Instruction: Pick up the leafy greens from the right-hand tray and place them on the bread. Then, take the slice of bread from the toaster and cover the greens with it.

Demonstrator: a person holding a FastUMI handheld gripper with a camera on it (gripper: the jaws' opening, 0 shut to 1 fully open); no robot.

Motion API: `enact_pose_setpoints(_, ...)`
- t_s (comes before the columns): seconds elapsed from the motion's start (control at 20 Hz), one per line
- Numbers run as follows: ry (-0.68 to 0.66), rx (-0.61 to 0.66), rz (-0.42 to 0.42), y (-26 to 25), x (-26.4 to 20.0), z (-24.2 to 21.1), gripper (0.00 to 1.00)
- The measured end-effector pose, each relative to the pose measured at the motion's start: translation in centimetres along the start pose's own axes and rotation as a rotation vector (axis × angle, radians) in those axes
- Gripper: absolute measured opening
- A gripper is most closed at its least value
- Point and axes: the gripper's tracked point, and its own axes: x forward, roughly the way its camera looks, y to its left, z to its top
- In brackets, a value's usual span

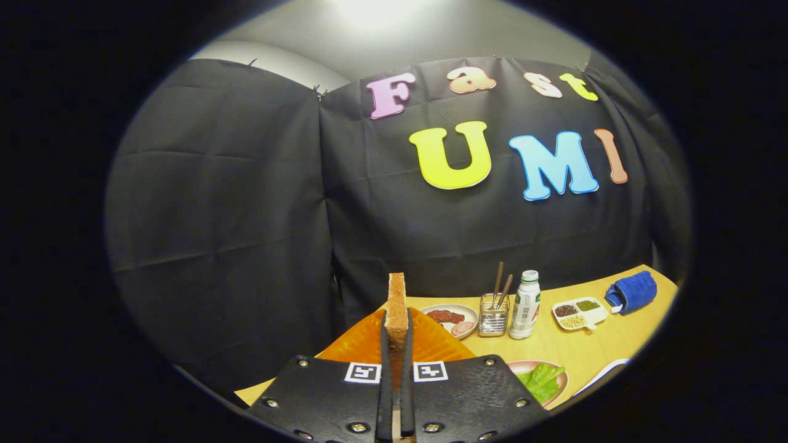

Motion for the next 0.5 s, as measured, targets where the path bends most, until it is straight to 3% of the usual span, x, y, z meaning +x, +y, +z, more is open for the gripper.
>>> enact_pose_setpoints(0.5,0.020,-0.019,-0.106,-10.0,-3.8,-3.4,0.05)
